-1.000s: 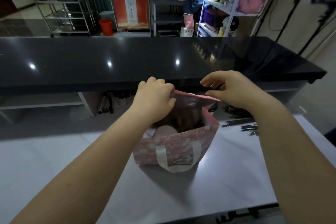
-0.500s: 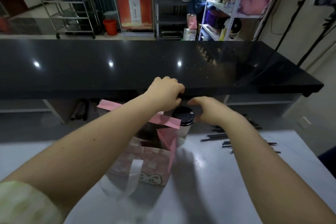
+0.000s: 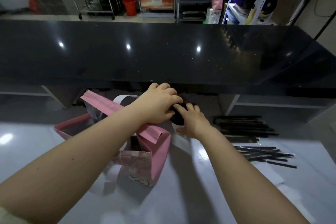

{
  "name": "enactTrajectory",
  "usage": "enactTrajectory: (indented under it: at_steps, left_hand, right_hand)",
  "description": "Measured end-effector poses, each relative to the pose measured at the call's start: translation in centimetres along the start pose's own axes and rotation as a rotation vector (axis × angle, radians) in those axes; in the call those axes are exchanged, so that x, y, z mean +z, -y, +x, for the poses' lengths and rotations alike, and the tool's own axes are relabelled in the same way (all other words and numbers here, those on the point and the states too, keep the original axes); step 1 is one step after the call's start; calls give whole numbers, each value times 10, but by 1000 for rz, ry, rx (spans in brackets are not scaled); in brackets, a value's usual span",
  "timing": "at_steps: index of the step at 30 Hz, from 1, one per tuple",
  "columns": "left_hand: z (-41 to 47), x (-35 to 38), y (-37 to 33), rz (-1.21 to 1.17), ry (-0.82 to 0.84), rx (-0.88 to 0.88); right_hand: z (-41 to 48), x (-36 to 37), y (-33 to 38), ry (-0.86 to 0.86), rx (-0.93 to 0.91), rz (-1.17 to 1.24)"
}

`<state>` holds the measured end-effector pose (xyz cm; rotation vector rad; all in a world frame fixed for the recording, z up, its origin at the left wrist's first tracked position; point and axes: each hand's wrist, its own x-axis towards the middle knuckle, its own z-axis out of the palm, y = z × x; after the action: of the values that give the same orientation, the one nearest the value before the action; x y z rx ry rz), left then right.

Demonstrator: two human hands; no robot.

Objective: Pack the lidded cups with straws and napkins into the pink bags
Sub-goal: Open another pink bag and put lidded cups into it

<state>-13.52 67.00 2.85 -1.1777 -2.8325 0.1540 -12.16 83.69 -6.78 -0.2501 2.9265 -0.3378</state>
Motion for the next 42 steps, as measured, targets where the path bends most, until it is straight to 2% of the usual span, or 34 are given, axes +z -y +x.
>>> enactTrajectory:
  at_steps: [9,14,17,19,22,24,27,30,35,37,40,42]
  left_hand:
    - [-14,-30,18,-119,-62,-76]
    - [-49,-55,40,-388,-130,-84]
    - [-81,-65,54,-557,-135,-57]
    - [-104,-68,66,-644,-105,-41]
    - [-135,-61,87,-647,76,-23]
    - [-148,-49,101,-599,161,-31]
    - [-159,-34,115,-477,111,-37]
    - [-160,-20,121,-478,80,20]
    - [-162,0,116,-500,27,129]
    - [-164,7,116,-492,-8,117]
    - [-164,11,117,-517,-21,97]
    - [-163,9,118,-531,-20,115]
  right_hand:
    - [-47,-21,-2,-254,-44,174]
    - [-79,-65,18,-391,-5,250]
    - [-96,-94,40,-531,33,299]
    - [-107,-116,61,-654,13,301]
    - [-121,-144,103,-784,-71,322]
    - [-130,-153,133,-761,-111,377]
    - [-135,-148,173,-614,-96,384]
    - [-129,-123,207,-493,14,216]
    - [-116,-80,252,-461,119,103]
    - [-116,-74,261,-524,158,52]
    - [-122,-84,267,-718,182,171]
    - [-121,-89,270,-719,182,214]
